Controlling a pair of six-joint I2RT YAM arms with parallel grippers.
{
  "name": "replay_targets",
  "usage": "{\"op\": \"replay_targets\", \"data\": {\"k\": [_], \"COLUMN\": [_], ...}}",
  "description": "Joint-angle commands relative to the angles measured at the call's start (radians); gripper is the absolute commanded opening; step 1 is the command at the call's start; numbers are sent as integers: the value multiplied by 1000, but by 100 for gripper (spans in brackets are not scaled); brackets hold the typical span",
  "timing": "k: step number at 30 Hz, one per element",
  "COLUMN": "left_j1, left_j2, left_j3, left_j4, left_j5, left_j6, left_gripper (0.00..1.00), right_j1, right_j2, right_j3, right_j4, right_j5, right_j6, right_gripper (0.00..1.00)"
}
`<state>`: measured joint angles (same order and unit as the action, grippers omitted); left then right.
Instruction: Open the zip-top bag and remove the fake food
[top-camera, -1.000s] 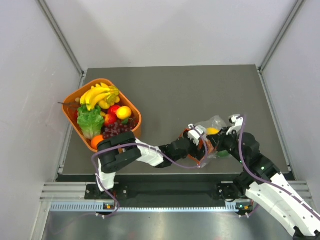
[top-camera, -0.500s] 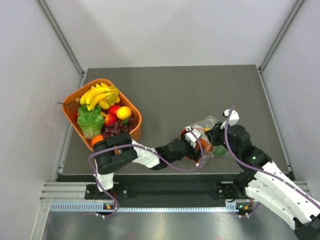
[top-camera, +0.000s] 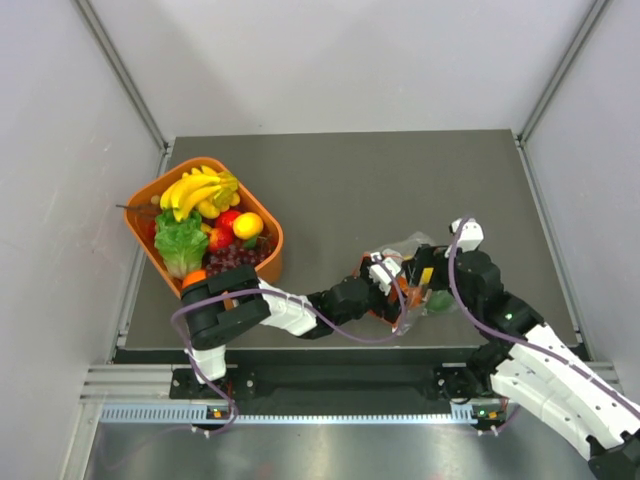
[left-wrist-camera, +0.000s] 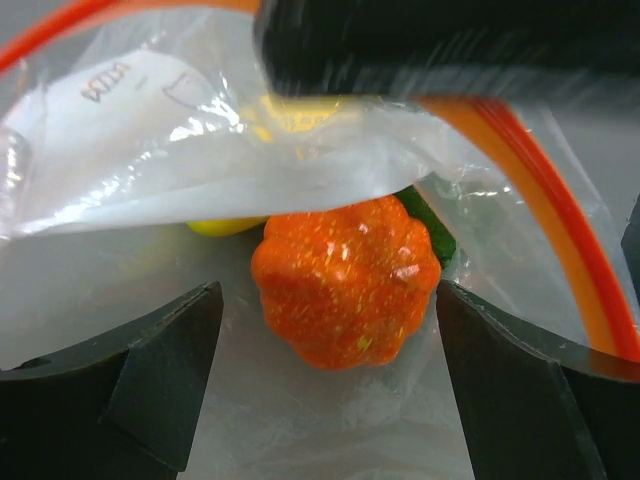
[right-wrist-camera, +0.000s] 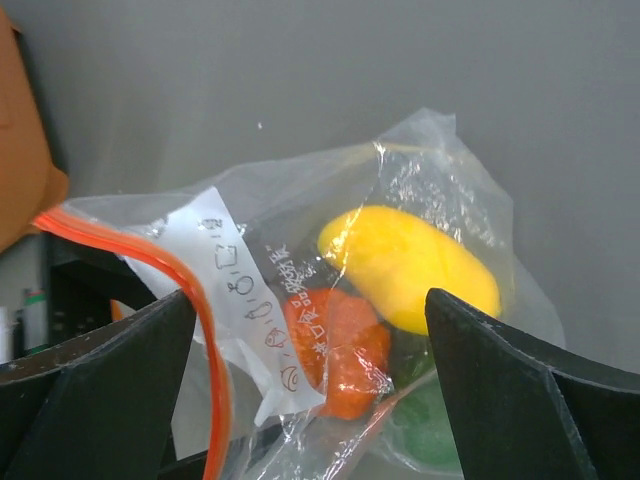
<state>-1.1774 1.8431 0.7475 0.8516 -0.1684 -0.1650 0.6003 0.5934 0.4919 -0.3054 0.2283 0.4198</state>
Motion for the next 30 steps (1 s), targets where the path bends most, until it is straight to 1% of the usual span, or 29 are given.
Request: {"op": "replay_targets", "data": {"k": [1,4,6,7,8,9,10,13,14,15,16,20,27,29,30], "left_j1": [7,9,9,9,9,9,9,9,9,9,9,9,9,9,10], "left_j2": [-56,-59,-61,-61,-64,-64,-62,-50,-44,-39,-25,4,56,67,67], "left_j3": [-7,-5,-2,-2,-2,-2,-2,4,7,12,22,53,115,110,107], "left_j4": [32,32,30,29,30,32,36,49,52,52,52,44,-58,-54,-55], "left_j5": [15,29,38,40,44,47,58,85,92,95,98,89,21,14,6], "left_j6": [21,28,33,33,33,33,32,24,21,19,19,19,28,24,21], "left_gripper": [92,92,93,93,93,93,93,94,94,94,94,94,94,91,88], "right_j1": [10,10,10,10,10,10,10,10,9,10,10,10,10,10,10], "right_j2": [51,84,100,108,111,108,105,85,79,71,62,40,13,5,2], "right_j3": [-2,-41,-62,-70,-88,-96,-113,-136,-151,-157,-170,-184,-191,-193,-194], "right_j4": [-5,22,32,37,45,57,60,72,77,80,84,91,92,91,88], "right_j5": [25,6,-7,-15,-35,-40,-47,-52,-55,-53,-56,-66,-81,-86,-86], "right_j6": [31,60,76,88,94,102,111,132,138,140,149,157,163,165,166], "right_gripper": [96,94,81,74,54,44,30,15,6,2,0,0,0,0,0]}}
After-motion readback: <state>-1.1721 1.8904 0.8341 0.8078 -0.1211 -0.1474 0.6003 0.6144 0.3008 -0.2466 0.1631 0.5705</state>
